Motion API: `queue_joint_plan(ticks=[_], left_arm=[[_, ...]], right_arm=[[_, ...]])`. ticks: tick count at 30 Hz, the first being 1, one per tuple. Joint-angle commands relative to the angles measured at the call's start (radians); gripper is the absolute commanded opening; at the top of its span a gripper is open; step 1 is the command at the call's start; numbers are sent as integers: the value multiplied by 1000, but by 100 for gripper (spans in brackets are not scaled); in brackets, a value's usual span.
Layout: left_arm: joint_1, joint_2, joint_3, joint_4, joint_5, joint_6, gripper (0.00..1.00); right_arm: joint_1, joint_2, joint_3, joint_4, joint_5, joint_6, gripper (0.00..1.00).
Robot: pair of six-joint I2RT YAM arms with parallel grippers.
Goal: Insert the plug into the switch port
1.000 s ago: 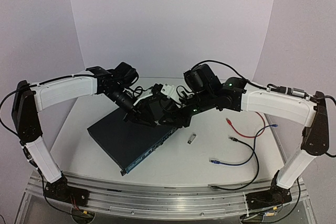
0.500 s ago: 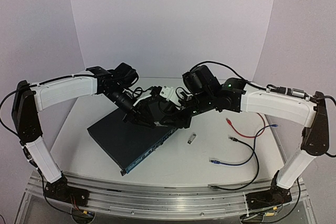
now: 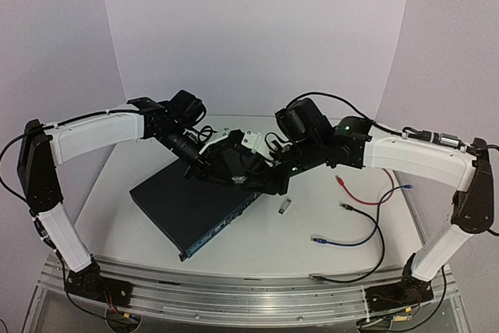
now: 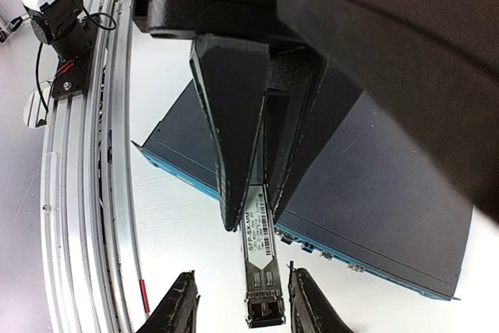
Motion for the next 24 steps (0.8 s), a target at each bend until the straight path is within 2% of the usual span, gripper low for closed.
queue_joint_plan(ticks=[1, 4, 9, 15, 19, 22, 24], left_arm=[[-5, -16, 82, 15, 53, 5, 0], [-5, -8, 92, 3, 57, 0, 0], [-5, -18, 91, 15, 64, -5, 0], [-5, -27, 96, 16, 84, -1, 3], [-5, -50, 80, 45, 93, -9, 5], [-5, -68, 60, 91, 75, -40, 20], [-5, -77, 51, 110, 68, -59, 33]], right_arm=[[8, 7, 23, -42, -20, 9, 32], [8, 22, 34, -42, -15, 6, 24], [8, 39, 37, -44, -1, 5, 20], [11, 44, 42, -43, 30, 2, 1], [14, 46, 40, -43, 53, 0, 0], [15, 37, 31, -38, 71, -1, 0], [15, 27, 22, -27, 92, -4, 0]])
